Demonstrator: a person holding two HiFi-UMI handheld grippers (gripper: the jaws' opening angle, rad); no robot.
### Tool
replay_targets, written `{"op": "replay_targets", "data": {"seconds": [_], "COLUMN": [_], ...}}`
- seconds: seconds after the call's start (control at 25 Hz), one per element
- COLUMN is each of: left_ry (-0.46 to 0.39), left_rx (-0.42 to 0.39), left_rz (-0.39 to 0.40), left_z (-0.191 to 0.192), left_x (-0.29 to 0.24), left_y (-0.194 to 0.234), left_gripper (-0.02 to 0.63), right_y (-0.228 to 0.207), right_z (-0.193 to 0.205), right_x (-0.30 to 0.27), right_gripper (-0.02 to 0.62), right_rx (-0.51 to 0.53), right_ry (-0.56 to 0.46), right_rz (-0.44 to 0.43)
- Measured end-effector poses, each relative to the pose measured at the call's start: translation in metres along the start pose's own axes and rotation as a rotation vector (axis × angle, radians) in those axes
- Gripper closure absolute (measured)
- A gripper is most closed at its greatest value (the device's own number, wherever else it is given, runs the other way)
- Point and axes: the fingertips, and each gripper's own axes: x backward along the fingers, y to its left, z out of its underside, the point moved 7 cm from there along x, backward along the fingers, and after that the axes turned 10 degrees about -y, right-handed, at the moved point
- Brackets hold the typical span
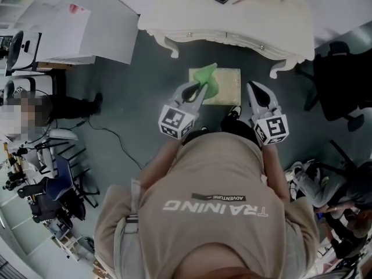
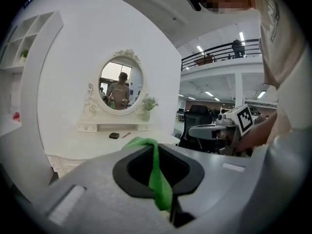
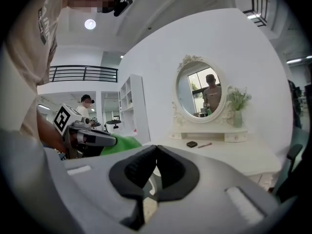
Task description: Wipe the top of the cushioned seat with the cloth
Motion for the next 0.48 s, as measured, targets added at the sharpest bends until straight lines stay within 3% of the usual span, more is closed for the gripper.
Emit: {"op": "replay_targets", "data": {"seconds": [0.28, 0.48], "left_ry": [0.072, 0.137], "left_rx": [0.026, 0.092], "left_rz": [-0.006, 0.001], "left_z": [0.010, 0.022], "left_x": [-0.083, -0.113], "left_y": [-0.020, -0.021], "left_gripper": [0.581, 0.581], "right_y": [-0.072, -0.096], "right_z": [0.028, 0.048], "right_x": [-0.001, -0.007], "right_gripper": [0.600, 0.600], "right_rx": [-0.070, -0.135], "right_ry": [0.052, 0.075], "right_rz": [-0.050, -0.061]}}
